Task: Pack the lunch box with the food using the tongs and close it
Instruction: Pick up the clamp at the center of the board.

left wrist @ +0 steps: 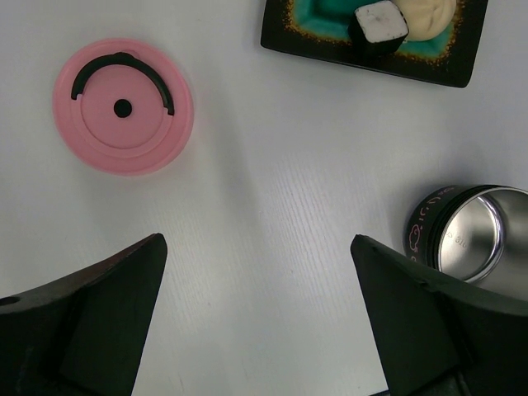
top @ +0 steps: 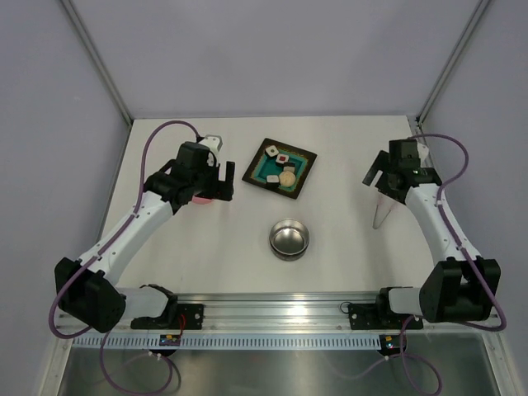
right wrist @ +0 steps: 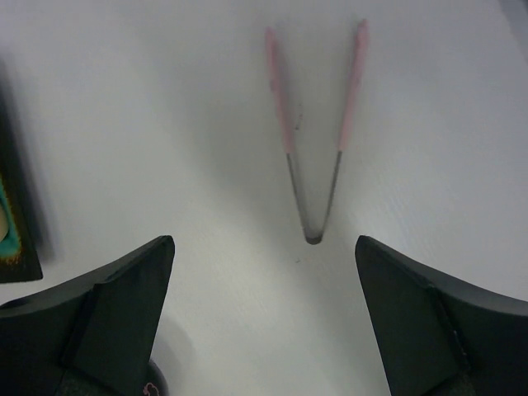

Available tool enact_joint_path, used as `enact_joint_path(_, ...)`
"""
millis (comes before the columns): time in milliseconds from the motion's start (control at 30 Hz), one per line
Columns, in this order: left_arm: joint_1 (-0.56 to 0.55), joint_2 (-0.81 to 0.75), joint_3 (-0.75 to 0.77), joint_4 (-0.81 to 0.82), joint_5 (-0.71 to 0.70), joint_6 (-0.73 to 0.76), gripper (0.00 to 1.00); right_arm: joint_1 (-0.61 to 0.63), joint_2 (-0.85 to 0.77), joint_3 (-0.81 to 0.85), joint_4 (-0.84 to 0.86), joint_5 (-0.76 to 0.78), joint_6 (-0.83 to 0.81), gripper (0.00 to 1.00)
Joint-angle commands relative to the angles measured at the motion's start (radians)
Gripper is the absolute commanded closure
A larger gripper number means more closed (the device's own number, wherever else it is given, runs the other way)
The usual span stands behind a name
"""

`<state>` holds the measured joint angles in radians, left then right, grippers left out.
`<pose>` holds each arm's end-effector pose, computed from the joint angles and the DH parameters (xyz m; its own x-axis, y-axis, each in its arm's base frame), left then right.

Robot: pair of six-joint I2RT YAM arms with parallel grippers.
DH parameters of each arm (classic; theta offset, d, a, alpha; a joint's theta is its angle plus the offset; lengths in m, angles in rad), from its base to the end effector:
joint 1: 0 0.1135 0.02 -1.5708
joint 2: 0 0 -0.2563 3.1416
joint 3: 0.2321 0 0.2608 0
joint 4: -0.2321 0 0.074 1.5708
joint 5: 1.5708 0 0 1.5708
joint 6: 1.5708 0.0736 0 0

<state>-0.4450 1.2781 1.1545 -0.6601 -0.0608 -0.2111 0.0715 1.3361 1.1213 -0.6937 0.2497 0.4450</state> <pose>0.2815 -0.1293 0.2830 -0.7049 0.1045 -0.7016 0.2486 0.9627 -0.1065 0.3110 0.0040 0.2527 -0.6745 0.3699 -0.6389 0.4129 0.9064 0.0888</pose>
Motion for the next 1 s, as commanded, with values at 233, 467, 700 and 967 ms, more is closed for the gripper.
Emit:
enact_joint_path(233, 0.002, 0.006, 0.045, 0.010, 0.035, -0.020, 0.01, -0.223, 0.036, -0.071, -0.040, -0.153, 0.028, 0.01)
enact_joint_path(467, 0.002, 0.007, 0.045, 0.008, 0.029, -0.024, 0.01, -0.223, 0.115, -0.094, 0.051, -0.213, -0.041, 0.00)
enact_joint_path(700, 0.002, 0.017, 0.062, 0.002, 0.027, -0.020, 0.01, -0.223, 0.210, -0.097, 0.094, -0.213, -0.060, 0.01)
enact_joint_path(967, 0.003, 0.018, 0.062, 0.005, 0.029, -0.022, 0.01, -0.222, 0.282, -0.084, 0.120, -0.188, -0.060, 0.01)
